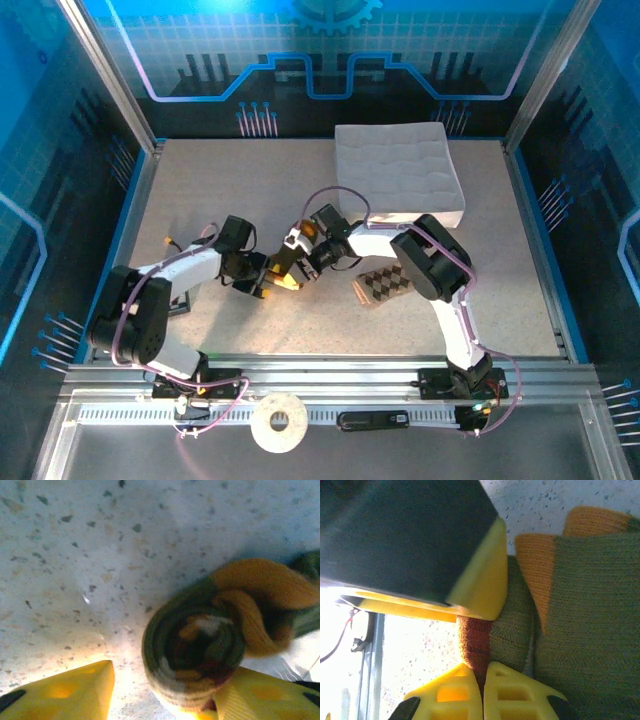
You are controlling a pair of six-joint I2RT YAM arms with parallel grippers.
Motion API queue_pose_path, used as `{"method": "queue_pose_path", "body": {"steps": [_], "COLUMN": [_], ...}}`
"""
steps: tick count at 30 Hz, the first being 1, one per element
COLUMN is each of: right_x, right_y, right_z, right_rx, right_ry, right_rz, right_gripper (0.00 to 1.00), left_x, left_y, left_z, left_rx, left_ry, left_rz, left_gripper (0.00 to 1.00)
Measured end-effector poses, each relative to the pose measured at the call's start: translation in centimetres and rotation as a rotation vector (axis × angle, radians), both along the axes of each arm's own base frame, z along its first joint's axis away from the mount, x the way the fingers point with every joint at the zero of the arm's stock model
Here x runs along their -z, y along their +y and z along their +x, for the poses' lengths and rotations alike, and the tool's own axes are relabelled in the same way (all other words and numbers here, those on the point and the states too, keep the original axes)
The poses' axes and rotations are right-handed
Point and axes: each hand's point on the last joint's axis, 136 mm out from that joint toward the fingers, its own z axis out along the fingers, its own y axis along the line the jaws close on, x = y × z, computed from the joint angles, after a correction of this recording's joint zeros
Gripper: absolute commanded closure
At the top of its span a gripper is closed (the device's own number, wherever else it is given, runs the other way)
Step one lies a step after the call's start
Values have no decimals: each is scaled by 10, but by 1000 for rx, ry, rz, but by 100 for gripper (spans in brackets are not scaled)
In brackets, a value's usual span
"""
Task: Roll the socks
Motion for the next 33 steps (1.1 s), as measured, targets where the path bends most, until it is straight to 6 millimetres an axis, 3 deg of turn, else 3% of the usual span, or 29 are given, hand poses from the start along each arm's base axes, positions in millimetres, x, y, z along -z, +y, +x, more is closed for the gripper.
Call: {"method": "queue_pose_path", "body": {"steps": [2, 6, 11, 15, 19, 23, 29, 33], "right_x": [0, -1, -8, -21, -29, -28, -18, -11], "right_y": [-1, -2, -7, -22, -24, -12, 4, 14], "right_z": [-1, -2, -9, -36, -65, -76, -67, -53], "right_rx": [-2, -5, -17, -39, -109, -164, -191, -188], "right_ry": [13, 1, -204, -523, -829, -1069, -1281, -1324], "right_rz": [1, -8, -72, -124, -148, -203, -310, -369], "right_gripper": [99, 83, 63, 45, 44, 43, 48, 58], "left_x": [3, 4, 4, 3, 2, 2, 2, 2], "left_y": [-1, -4, -6, -5, 0, 3, 4, 5], "left_z": [3, 8, 3, -8, -24, -34, -39, -40], "left_rx": [6, 14, 24, 27, 21, 12, 2, 1], "left_ry": [4, 12, 27, 45, 88, 127, 160, 170], "left_rz": [3, 6, -5, -6, 4, 15, 24, 28], "left_gripper": [66, 98, 100, 100, 100, 100, 100, 100]}}
